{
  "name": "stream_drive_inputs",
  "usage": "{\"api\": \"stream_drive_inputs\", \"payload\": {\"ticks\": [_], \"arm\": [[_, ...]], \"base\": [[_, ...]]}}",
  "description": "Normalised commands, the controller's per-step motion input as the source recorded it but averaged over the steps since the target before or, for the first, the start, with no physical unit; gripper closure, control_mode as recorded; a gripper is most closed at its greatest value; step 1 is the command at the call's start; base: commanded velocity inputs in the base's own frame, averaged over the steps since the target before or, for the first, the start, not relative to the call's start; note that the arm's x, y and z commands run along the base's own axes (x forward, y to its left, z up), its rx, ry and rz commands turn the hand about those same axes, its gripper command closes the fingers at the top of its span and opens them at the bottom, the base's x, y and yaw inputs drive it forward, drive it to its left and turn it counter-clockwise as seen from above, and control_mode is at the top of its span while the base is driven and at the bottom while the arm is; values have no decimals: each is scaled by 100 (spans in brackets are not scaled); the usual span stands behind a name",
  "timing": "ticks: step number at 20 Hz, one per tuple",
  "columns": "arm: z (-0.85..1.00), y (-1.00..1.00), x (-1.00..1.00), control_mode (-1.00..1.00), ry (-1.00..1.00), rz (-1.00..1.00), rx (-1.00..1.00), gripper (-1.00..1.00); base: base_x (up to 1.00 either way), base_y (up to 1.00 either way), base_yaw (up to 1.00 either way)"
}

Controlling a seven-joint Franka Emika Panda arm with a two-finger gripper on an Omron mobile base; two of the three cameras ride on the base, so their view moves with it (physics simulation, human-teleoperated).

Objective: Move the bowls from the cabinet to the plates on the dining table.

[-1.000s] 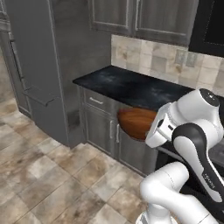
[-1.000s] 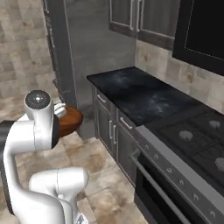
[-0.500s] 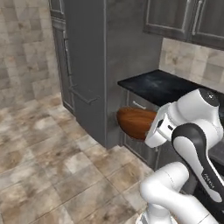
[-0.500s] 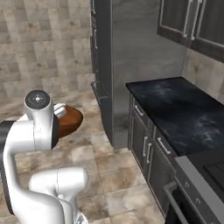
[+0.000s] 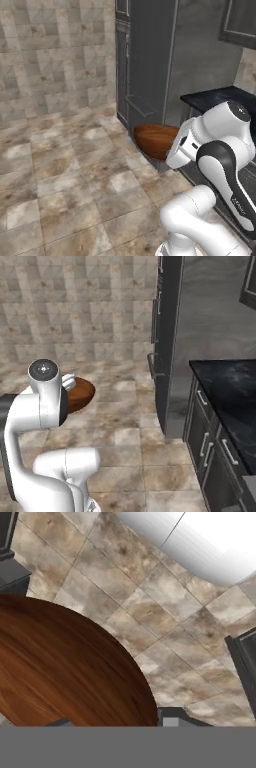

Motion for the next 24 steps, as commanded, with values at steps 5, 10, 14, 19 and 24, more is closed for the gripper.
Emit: {"api": "stream_drive_inputs", "payload": {"ticks": [5,10,14,19,24], "arm": [[0,0,0,100,0,0,0,100],[0,0,0,100,0,0,0,100],[0,0,0,100,0,0,0,100],[0,0,0,100,0,0,0,100],[0,0,0,100,0,0,0,100]], "base": [[7,49,43],[5,50,43],[5,47,44],[0,41,44],[0,39,45]]}}
